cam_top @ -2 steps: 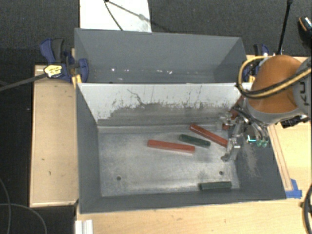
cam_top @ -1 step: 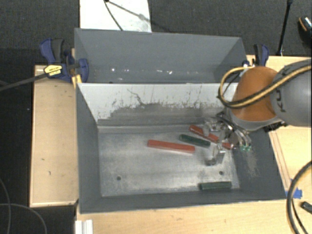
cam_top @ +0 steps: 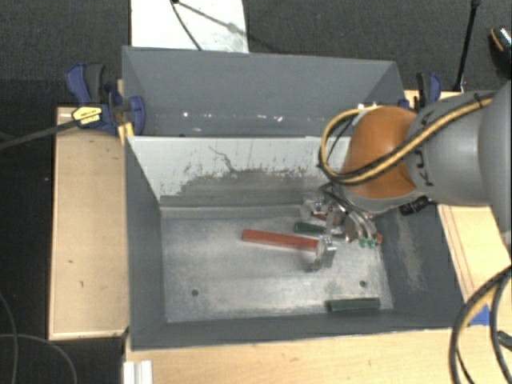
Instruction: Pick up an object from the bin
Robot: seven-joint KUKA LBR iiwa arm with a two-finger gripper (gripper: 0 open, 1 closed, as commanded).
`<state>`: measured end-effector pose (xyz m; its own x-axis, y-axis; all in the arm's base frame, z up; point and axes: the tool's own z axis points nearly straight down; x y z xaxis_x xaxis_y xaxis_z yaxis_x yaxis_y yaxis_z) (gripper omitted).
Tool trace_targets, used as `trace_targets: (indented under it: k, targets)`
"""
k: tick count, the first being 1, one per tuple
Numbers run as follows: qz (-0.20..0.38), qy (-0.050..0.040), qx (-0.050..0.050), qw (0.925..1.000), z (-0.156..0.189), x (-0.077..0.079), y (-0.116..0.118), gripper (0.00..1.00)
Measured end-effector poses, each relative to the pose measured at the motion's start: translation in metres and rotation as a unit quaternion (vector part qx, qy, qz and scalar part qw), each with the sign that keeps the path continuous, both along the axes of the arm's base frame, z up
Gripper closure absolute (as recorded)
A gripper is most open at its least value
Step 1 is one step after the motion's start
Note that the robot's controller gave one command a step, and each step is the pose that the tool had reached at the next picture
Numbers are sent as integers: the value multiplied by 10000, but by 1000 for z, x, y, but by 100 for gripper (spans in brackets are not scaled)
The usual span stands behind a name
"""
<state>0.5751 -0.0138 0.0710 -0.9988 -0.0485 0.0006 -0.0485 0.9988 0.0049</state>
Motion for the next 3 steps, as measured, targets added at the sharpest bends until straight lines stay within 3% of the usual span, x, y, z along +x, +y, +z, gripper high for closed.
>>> trace_targets:
  k: [1, 2, 3]
  targets:
    - [-12, -1, -21, 10000, 0, 0, -5, 100]
    - [1212, -57, -36, 9926, 116, 9, -38, 100]
    - [2869, -60, -39, 9579, 222, 12, -53, 100]
